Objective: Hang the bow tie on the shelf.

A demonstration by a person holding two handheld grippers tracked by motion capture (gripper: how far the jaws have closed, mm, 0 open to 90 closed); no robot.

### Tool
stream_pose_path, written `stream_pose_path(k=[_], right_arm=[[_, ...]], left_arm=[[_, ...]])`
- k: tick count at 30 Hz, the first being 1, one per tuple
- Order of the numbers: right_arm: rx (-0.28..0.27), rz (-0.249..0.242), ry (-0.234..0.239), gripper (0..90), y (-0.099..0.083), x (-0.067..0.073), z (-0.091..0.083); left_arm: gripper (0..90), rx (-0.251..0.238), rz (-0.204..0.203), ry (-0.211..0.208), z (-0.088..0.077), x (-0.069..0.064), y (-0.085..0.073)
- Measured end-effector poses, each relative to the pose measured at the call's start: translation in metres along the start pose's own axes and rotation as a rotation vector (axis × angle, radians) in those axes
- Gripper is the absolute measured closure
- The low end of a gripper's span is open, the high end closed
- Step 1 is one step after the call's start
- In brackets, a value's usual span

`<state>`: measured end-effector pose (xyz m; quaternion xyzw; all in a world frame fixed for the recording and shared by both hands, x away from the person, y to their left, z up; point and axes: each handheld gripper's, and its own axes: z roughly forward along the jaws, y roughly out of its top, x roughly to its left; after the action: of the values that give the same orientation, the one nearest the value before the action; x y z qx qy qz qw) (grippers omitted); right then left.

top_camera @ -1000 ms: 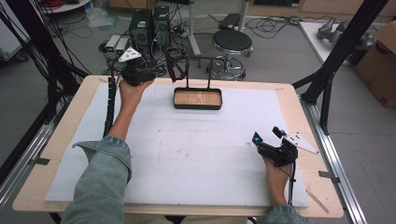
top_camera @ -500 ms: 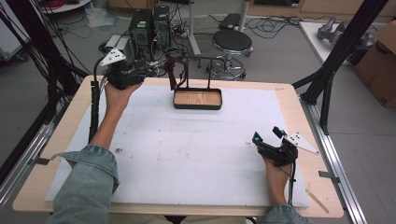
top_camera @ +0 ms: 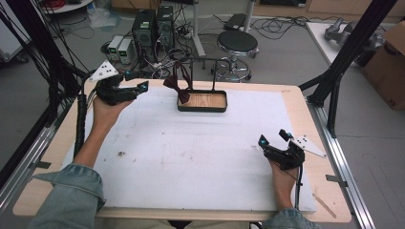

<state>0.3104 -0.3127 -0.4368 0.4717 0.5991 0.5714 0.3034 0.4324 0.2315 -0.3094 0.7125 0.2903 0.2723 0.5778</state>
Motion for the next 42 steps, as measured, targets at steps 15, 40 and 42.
stream_pose_path(k=[15,40,42], right_arm=[[0.008,0.0,-0.003,10.4,0.0,0.001,0.0],[0.013,-0.009,-0.005,10.4,0.0,0.002,0.0],[0.015,-0.009,-0.004,10.4,0.0,0.002,0.0]], left_arm=[[29.8,0.009,0.022,0.021,-0.057,-0.02,-0.031],[21.6,0.083,-0.028,0.062,-0.104,-0.05,-0.099],[21.4,0.096,-0.03,0.062,-0.104,-0.052,-0.104]])
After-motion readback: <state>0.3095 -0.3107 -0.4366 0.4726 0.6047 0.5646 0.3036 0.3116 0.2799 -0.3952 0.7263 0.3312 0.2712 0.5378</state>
